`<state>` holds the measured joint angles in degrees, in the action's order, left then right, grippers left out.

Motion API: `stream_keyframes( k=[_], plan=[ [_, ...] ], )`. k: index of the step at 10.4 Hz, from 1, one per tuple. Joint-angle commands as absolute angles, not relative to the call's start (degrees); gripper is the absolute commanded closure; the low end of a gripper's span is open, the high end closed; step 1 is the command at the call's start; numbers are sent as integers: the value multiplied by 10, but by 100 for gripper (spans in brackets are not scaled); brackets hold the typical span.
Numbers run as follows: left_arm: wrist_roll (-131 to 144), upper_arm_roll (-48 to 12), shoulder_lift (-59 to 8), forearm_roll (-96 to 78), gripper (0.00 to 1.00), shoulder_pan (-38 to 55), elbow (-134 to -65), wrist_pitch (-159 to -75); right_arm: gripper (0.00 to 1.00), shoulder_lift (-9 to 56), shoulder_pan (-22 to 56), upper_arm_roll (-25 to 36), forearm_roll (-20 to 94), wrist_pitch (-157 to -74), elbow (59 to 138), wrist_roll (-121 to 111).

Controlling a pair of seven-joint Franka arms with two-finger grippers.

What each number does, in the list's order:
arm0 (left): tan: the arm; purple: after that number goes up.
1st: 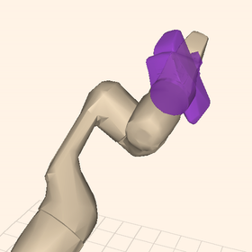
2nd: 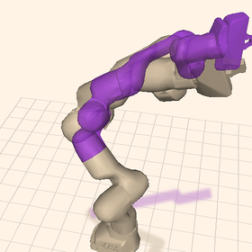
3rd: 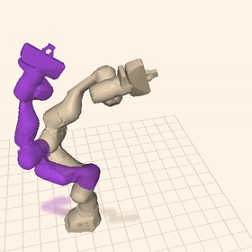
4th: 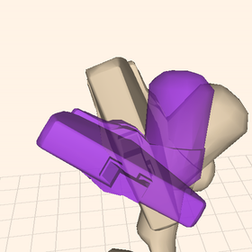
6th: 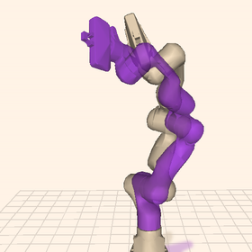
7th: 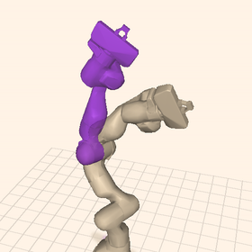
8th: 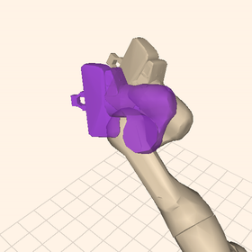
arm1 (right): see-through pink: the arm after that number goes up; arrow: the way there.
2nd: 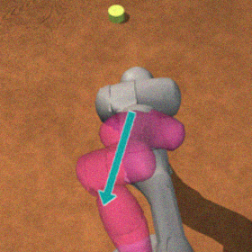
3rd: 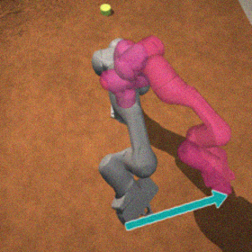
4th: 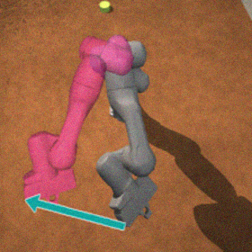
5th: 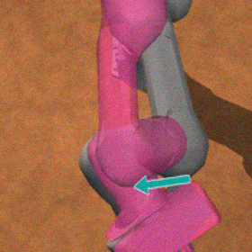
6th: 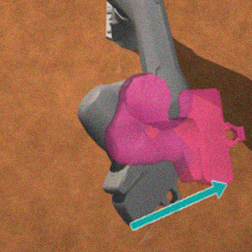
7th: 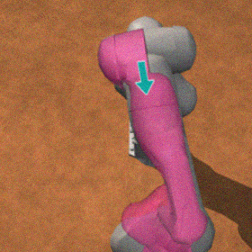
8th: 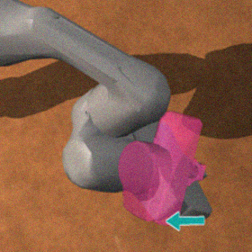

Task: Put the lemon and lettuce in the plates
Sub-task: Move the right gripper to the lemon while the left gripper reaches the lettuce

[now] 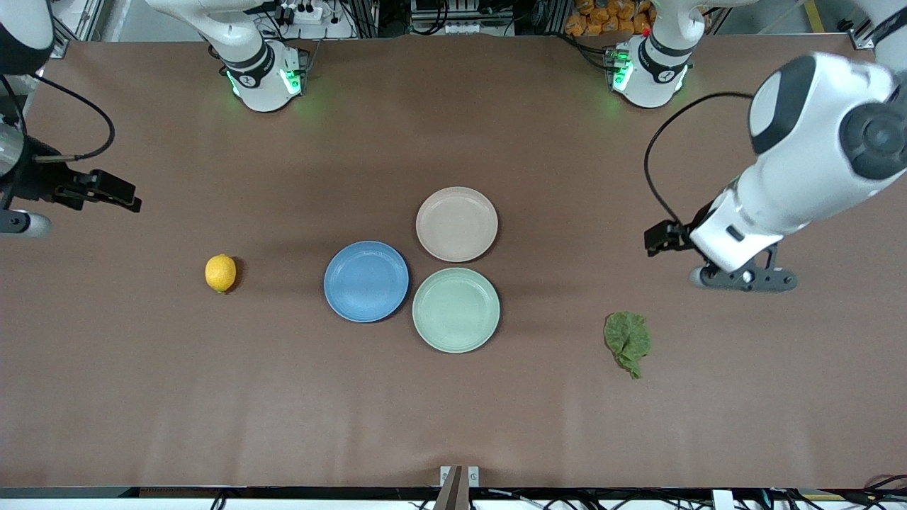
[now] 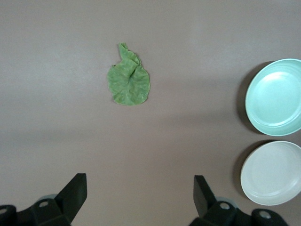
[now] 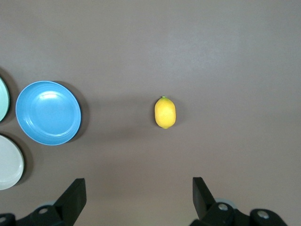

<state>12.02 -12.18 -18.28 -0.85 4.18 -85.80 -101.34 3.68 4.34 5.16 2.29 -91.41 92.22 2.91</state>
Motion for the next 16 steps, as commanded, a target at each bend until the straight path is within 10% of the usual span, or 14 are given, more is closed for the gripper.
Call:
stream_keyframes(
  k=[1,16],
  plan=[
    [130,-119,-234,-17,0,45,-838,-1045,0,25,44,48,18,-955,975,33],
    [278,-79,-443,-3,0,34,-838,-1316,0,61,17,51,17,-1277,1241,-81]
  ],
)
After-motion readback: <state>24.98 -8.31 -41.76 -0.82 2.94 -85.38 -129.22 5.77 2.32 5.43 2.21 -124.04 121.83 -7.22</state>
